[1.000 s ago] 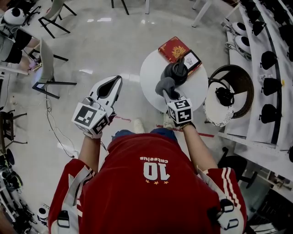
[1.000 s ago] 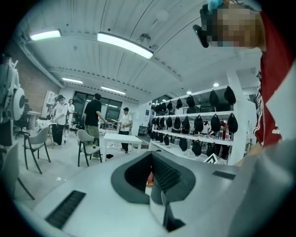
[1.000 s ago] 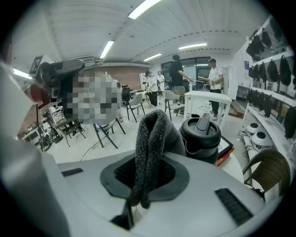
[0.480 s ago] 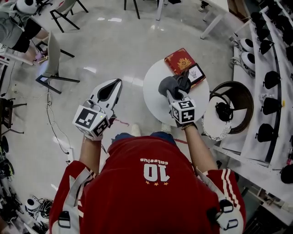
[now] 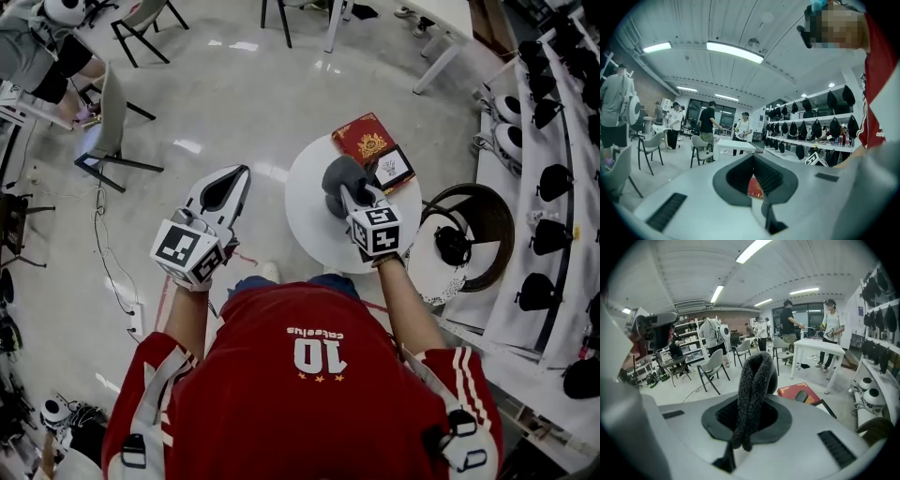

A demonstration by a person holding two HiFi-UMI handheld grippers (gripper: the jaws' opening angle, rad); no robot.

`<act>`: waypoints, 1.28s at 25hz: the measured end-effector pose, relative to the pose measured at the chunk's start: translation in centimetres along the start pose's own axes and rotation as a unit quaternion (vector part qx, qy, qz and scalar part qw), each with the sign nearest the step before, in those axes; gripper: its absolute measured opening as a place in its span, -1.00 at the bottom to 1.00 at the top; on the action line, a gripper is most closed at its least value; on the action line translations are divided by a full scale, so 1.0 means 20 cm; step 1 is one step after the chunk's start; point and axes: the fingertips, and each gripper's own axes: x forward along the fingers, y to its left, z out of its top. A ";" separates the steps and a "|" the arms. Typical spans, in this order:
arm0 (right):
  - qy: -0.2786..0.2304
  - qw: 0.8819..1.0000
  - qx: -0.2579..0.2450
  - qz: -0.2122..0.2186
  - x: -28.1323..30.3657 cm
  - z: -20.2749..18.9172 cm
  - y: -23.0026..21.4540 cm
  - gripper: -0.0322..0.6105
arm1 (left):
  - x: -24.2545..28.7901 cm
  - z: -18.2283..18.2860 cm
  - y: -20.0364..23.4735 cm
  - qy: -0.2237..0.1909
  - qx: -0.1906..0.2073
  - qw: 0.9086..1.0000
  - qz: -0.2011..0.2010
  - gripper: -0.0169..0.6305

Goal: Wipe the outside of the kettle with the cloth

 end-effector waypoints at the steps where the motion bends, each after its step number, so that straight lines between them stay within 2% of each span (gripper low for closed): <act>1: -0.002 1.000 0.000 0.001 -0.01 0.01 -0.01 -0.76 | 0.01 0.00 -0.01 -0.001 0.002 1.000 0.001 -0.93; 11: -0.054 0.998 -0.020 -0.001 -0.14 0.11 -0.07 -0.76 | 0.06 0.02 -0.11 -0.006 0.005 1.000 -0.001 -0.93; 19: -0.110 0.992 -0.014 -0.063 -0.40 0.17 -0.29 -0.76 | 0.18 0.04 -0.24 -0.001 0.008 0.999 -0.032 -0.93; 26: -0.107 0.987 0.014 -0.117 -0.59 0.03 -0.58 -0.76 | 0.34 0.01 -0.40 0.012 0.012 0.998 -0.059 -0.93; 32: -0.072 0.992 -0.004 -0.108 -0.59 -0.12 -0.71 -0.76 | 0.46 -0.03 -0.52 0.019 0.011 0.998 -0.055 -0.93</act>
